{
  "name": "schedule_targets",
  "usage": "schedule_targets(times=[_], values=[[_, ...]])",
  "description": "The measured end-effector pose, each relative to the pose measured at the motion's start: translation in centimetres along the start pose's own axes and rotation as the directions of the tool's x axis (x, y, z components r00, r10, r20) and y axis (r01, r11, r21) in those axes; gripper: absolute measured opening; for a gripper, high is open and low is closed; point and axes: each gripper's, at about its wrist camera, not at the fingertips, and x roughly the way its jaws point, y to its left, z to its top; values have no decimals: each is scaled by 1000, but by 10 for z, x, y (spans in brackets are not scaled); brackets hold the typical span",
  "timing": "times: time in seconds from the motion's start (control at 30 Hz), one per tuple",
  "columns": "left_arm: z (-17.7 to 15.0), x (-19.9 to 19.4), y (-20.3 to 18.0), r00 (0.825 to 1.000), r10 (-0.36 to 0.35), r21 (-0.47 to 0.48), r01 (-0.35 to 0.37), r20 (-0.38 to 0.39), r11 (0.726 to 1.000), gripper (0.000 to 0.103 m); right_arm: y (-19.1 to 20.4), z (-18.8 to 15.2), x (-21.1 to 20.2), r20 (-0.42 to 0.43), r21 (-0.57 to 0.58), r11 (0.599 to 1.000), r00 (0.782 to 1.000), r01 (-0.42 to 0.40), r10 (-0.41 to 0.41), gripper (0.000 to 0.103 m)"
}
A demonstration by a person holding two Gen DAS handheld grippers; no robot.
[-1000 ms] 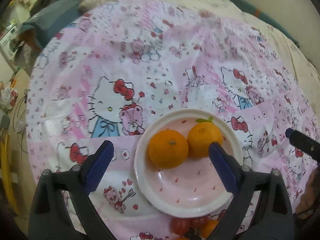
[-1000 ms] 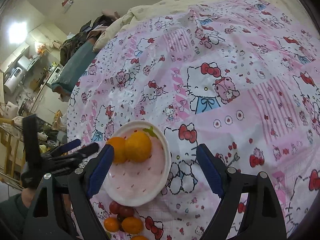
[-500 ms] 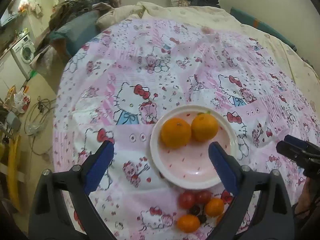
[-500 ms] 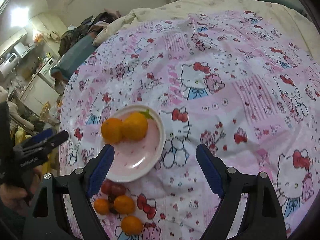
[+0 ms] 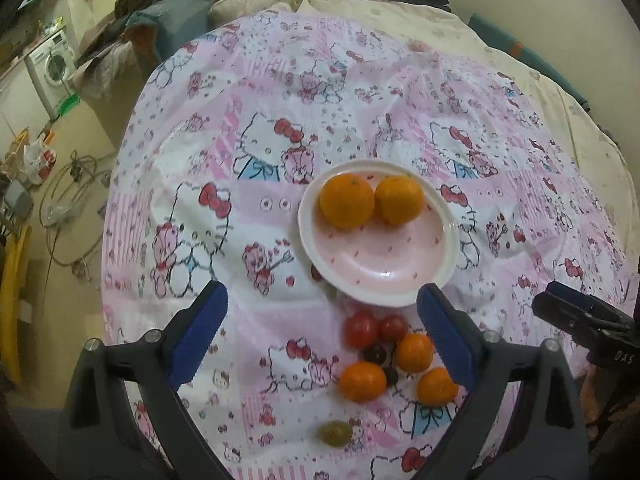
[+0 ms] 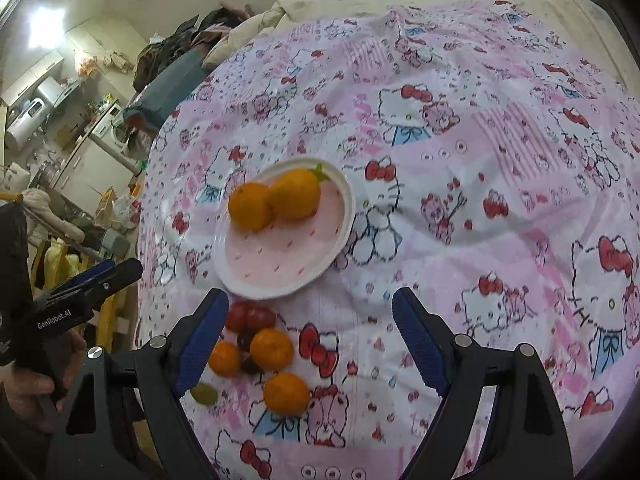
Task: Organize fruits
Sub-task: 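Move the right tool to the fruit cluster and grasp a mandarin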
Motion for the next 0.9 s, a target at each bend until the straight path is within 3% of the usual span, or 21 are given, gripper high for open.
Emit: schedule_targets(times=[0.4,0.57,0.7,0.9], values=[[-9,3,17,998,56,-66,-57,-8,996,94,-2,-18,36,-155,43,998,986,-48,55,86],[-10,10,30,998,49,-115,-54,-41,992,94,4,-23,52,-211,33,998,975,-61,67,74],[-12,13,34,998,43,-122,-50,-54,991,94,18,-31,72,-293,-12,998,954,-67,60,72],[-14,16,39,997,41,-126,-49,-69,991,94,37,-55,106,-435,-111,992,901,-53,-1,71]])
